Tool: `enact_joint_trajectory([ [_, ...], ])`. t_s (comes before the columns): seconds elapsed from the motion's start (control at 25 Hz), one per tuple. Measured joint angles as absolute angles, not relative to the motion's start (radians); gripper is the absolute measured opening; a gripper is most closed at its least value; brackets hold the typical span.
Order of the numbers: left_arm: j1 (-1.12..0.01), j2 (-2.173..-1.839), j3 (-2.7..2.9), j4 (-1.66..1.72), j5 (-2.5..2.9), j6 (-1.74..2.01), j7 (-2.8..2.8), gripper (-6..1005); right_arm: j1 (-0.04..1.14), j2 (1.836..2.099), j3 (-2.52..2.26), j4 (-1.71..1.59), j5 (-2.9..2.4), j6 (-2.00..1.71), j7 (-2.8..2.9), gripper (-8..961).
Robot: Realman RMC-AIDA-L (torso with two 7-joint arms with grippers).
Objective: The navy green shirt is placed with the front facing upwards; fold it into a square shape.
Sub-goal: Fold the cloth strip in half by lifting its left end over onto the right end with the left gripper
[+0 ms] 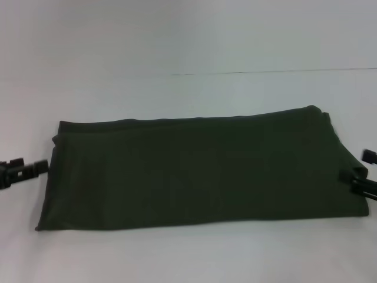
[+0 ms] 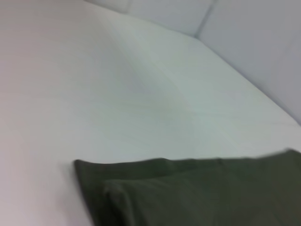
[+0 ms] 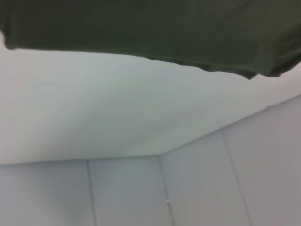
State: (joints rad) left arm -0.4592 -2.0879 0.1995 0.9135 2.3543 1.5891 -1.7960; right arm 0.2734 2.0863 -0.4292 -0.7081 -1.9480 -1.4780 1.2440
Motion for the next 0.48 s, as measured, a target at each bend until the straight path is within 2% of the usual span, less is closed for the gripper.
enact_joint_trajectory([
  [0.2, -0.487, -2.088, 0.256, 0.894, 2.358, 1.493, -1.96, 831, 0.331, 2.087, -0.476, -0.7, -1.949, -1.467, 1.244, 870],
  [0.48, -0.501, -2.107, 0.335, 0.871, 2.352, 1.368, -2.103, 832, 0.382, 2.088, -0.52, -0.688, -1.95, -1.446, 1.244, 869],
])
